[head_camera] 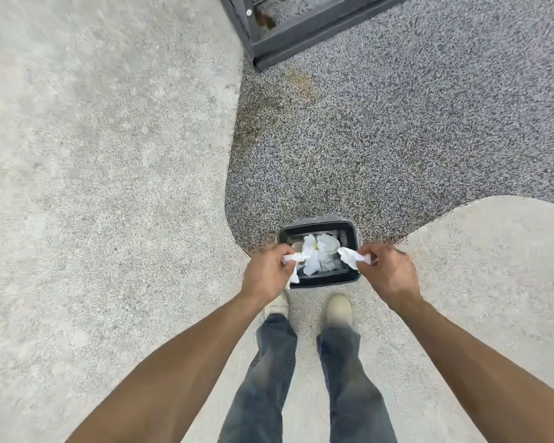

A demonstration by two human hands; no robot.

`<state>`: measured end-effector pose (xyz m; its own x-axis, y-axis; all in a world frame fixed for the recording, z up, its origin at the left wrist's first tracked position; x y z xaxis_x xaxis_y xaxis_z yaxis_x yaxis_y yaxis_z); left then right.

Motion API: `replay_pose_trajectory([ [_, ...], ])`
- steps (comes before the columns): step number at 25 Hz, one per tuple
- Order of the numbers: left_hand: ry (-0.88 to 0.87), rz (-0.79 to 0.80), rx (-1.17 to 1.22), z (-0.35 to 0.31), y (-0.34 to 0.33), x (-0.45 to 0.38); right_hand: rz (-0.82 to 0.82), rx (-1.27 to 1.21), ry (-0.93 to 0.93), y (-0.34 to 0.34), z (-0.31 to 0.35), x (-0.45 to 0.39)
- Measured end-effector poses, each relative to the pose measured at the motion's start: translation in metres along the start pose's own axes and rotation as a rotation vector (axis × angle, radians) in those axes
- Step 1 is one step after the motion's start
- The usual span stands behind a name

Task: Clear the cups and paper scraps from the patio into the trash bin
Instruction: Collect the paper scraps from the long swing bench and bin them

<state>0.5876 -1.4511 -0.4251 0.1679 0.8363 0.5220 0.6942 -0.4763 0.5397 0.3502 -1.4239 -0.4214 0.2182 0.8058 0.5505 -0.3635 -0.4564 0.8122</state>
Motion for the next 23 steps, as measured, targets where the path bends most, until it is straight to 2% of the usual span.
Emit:
replay_pose_trajectory([
  [9,0.118,0.055,-0.061,0.119,-0.113,-0.111,0.127,0.075,-0.087,-0.172,-0.018,-0.109],
  [12,0.142,0.066,-0.063,0.141,-0.138,-0.128,0.138,0.095,-0.124,-0.206,-0.024,-0.128],
  [17,0.172,0.069,0.019,0.155,-0.158,-0.134,0.163,0.039,-0.144,-0.226,-0.023,-0.144],
  [23,0.136,0.067,0.028,0.135,-0.135,-0.124,0.157,0.0,-0.023,-0.201,-0.015,-0.129],
])
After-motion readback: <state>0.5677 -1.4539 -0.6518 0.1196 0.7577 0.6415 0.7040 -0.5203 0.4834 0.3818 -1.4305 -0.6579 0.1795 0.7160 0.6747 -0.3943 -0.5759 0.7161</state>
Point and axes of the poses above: each hand's wrist, its own x-axis away from the middle knuckle, its own y-axis out of the back of the hand, z = x × y, the point moved 4 cm from there along -x, towards the middle knuckle, and after that the axes turned 14 degrees about x, right-handed, at the moved point
